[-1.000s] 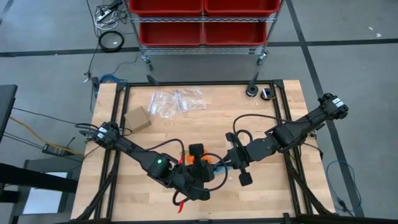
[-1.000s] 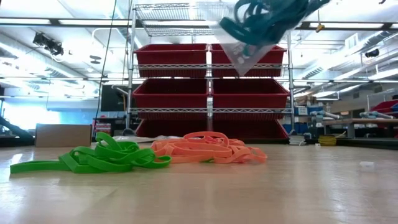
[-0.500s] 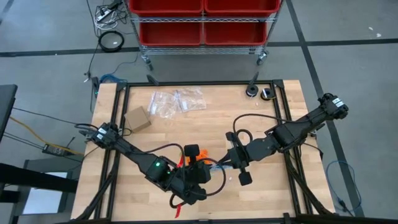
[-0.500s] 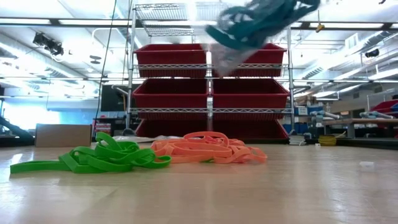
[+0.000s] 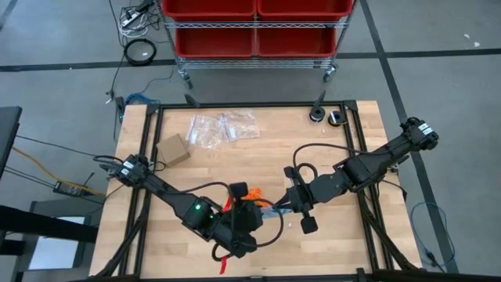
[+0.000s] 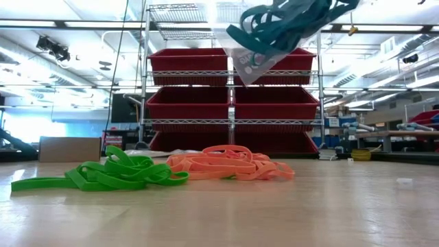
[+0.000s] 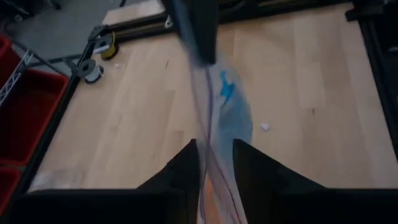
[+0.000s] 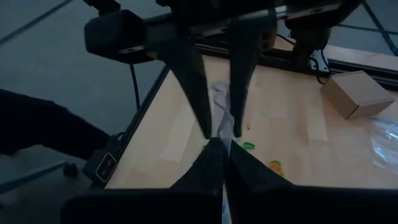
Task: Sort rubber bands
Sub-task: Close the transparent zip bag
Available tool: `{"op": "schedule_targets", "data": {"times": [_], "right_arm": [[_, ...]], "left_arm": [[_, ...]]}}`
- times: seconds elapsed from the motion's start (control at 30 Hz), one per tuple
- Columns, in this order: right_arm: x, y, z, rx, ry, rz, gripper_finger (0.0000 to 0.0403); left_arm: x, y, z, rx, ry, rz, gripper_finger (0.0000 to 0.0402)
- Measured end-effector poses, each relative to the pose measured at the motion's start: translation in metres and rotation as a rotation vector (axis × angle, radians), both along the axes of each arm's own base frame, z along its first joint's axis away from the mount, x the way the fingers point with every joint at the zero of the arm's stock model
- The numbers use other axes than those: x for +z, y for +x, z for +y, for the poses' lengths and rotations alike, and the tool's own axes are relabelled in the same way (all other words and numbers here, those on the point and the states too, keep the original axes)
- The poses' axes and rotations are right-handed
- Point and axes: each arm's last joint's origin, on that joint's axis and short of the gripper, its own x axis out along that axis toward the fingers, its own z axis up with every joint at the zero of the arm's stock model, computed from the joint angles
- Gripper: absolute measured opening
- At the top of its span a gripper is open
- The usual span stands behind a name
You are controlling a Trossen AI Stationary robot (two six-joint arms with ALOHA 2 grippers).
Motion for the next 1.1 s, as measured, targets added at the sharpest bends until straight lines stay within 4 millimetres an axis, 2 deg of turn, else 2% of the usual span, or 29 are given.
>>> {"op": "schedule_targets", "data": {"times": [0.07, 0.13, 0.2, 0.43, 0.73, 0.8, 0.9, 1.1], "right_arm": [[0.000, 0.000, 0.000, 0.000, 0.000, 0.000, 0.0000], [0.000, 0.000, 0.000, 0.000, 0.000, 0.001, 0.0000], [0.000, 0.000, 0.000, 0.001, -0.001, 0.003, 0.0000], [-0.001, 0.000, 0.000, -0.001, -0.004, 0.009, 0.0000], [-0.002, -0.001, -0.001, -0.005, -0.001, 0.020, 0.0000], [-0.002, -0.001, -0.001, -0.005, -0.001, 0.020, 0.0000], [-0.002, -0.001, -0.001, -0.005, 0.000, 0.020, 0.0000], [-0.002, -0.001, -0.001, -0.006, 0.000, 0.020, 0.0000]], "left_arm": [[-0.001, -0.001, 0.001, 0.005, 0.004, 0.014, 0.0070], [-0.001, -0.003, -0.001, -0.005, 0.013, 0.020, 0.0026], [-0.001, -0.004, -0.004, -0.023, 0.027, 0.023, 0.0009], [-0.002, -0.006, -0.005, 0.006, -0.007, 0.014, 0.0012], [-0.006, -0.012, -0.005, 0.013, -0.074, 0.089, 0.0073], [-0.007, -0.014, -0.003, 0.023, -0.077, 0.111, 0.0063], [-0.009, -0.015, -0.004, 0.029, -0.061, 0.112, 0.0014], [-0.010, -0.016, -0.006, 0.041, -0.077, 0.101, 0.0010]]}}
